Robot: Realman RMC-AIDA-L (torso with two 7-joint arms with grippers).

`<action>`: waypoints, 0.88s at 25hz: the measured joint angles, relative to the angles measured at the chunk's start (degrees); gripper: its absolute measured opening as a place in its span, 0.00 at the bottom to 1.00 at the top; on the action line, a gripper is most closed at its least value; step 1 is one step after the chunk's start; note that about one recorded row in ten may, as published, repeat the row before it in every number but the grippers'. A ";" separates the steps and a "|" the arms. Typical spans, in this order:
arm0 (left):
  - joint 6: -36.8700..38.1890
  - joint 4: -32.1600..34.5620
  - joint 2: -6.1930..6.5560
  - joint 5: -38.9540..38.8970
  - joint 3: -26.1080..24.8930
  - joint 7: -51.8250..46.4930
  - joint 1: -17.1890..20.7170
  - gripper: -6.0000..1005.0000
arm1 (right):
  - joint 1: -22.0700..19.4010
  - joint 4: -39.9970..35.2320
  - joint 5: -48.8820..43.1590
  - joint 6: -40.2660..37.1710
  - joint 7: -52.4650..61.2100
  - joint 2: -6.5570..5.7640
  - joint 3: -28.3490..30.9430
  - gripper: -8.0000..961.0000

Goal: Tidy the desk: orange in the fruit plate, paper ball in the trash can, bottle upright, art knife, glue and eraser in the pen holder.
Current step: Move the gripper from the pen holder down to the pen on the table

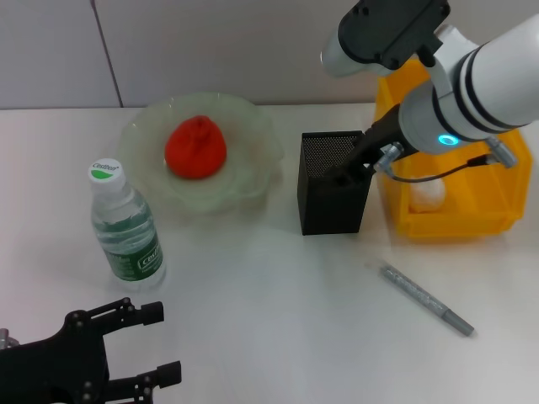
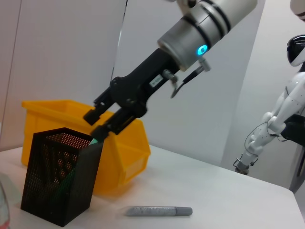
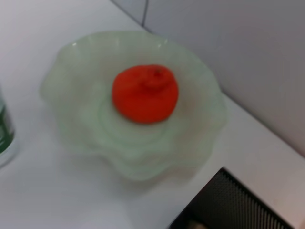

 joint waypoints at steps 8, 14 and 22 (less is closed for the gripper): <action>0.27 0.00 0.03 0.12 0.00 0.38 -0.12 0.81 | 1.02 -7.95 -0.05 -16.55 2.59 0.07 -0.01 0.61; 0.30 0.00 -0.02 0.12 0.03 0.50 -0.24 0.81 | 2.09 -2.23 -0.50 -19.29 3.26 0.07 -0.77 0.61; 0.31 0.00 0.00 0.02 0.01 0.07 -0.77 0.81 | 2.25 10.29 -0.59 -12.66 2.24 -0.06 -0.70 0.61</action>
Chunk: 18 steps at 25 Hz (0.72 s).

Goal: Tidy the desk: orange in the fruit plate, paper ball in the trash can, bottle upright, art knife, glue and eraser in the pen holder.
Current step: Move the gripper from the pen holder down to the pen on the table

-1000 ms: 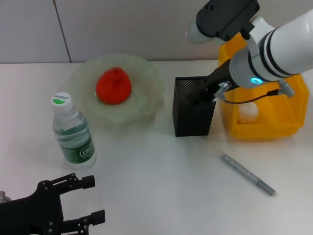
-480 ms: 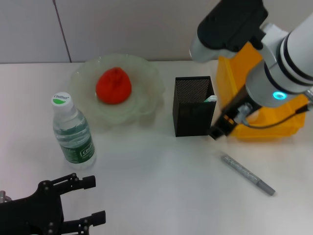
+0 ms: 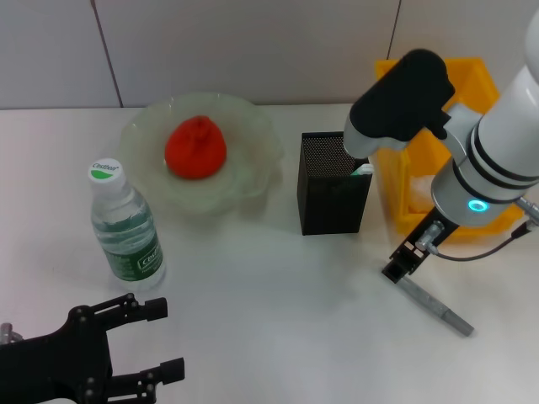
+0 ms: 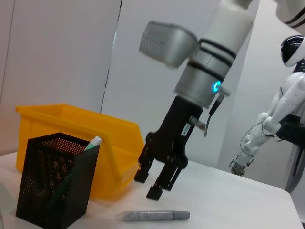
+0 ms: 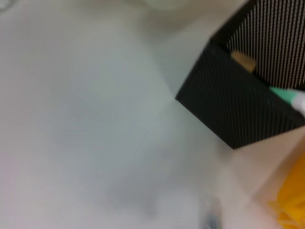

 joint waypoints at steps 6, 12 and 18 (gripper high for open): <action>0.00 0.00 0.00 -0.02 0.00 -0.02 -0.22 0.81 | 0.10 6.02 -0.08 3.33 -1.26 -0.05 0.50 0.61; -0.27 0.00 -0.14 -0.04 0.00 0.01 -0.45 0.81 | 0.01 8.98 0.54 7.18 -1.76 -0.03 0.56 0.61; -0.32 0.00 -0.26 -0.05 -0.01 0.14 -0.46 0.81 | 0.23 11.64 2.10 9.71 -1.99 0.03 0.59 0.61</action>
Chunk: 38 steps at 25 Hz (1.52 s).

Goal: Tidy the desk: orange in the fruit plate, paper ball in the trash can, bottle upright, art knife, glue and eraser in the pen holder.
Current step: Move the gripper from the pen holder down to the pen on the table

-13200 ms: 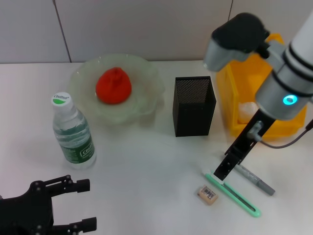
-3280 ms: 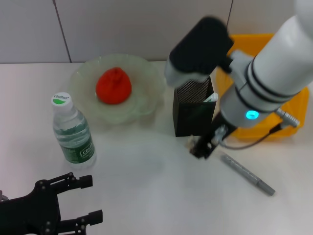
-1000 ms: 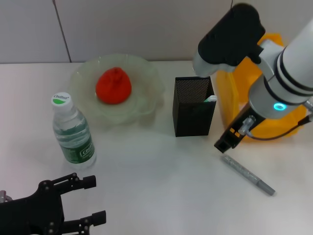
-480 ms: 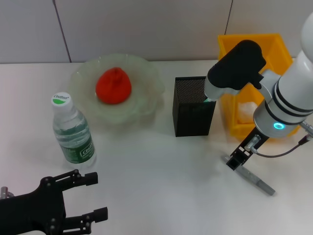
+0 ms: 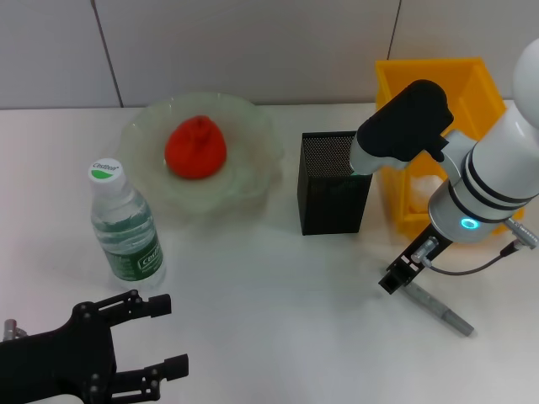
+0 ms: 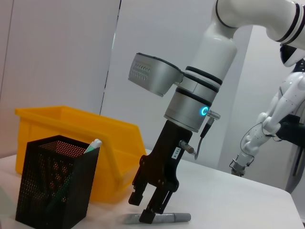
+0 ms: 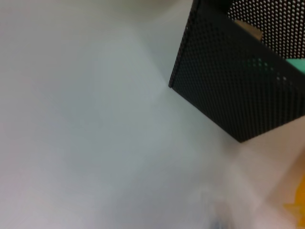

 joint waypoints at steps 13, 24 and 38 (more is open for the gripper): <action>-0.05 0.00 -0.01 0.00 0.00 -0.19 0.00 0.81 | -0.15 1.06 0.19 0.53 -0.02 0.10 -0.05 0.47; -0.05 0.00 -0.20 0.01 0.00 -0.36 -0.35 0.81 | -0.15 3.47 0.93 2.58 -0.04 0.18 -0.09 0.39; -0.14 0.00 -0.05 0.01 -0.73 -0.67 -0.60 0.81 | 0.00 3.44 0.98 2.24 -0.07 0.10 -0.05 0.24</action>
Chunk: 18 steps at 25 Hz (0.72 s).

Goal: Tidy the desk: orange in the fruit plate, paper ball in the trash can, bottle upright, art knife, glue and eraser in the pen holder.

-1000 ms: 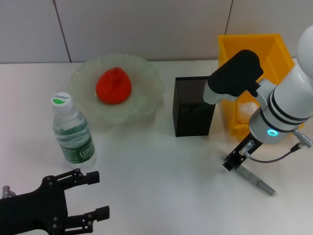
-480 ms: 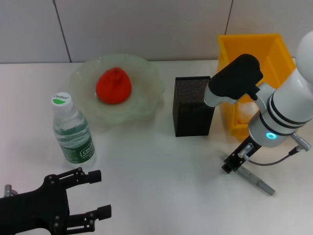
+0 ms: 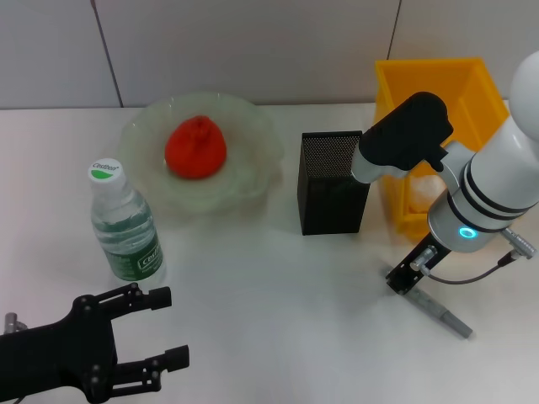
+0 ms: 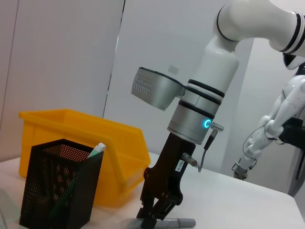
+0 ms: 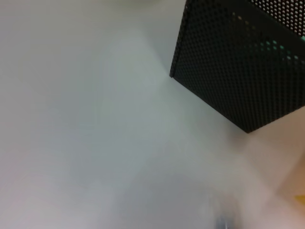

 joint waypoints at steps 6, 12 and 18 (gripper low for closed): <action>0.00 0.00 0.06 -0.01 -0.05 -0.15 -0.28 0.81 | 0.10 0.14 0.00 -0.17 0.00 0.00 -0.16 0.19; 0.00 0.00 0.11 -0.03 -0.06 -0.16 -0.34 0.81 | -0.06 -0.79 0.00 -1.07 0.00 0.00 0.00 0.17; 0.01 0.00 0.04 -0.06 -0.06 -0.16 -0.41 0.81 | -1.24 -5.87 0.00 -3.20 0.01 0.00 0.00 0.16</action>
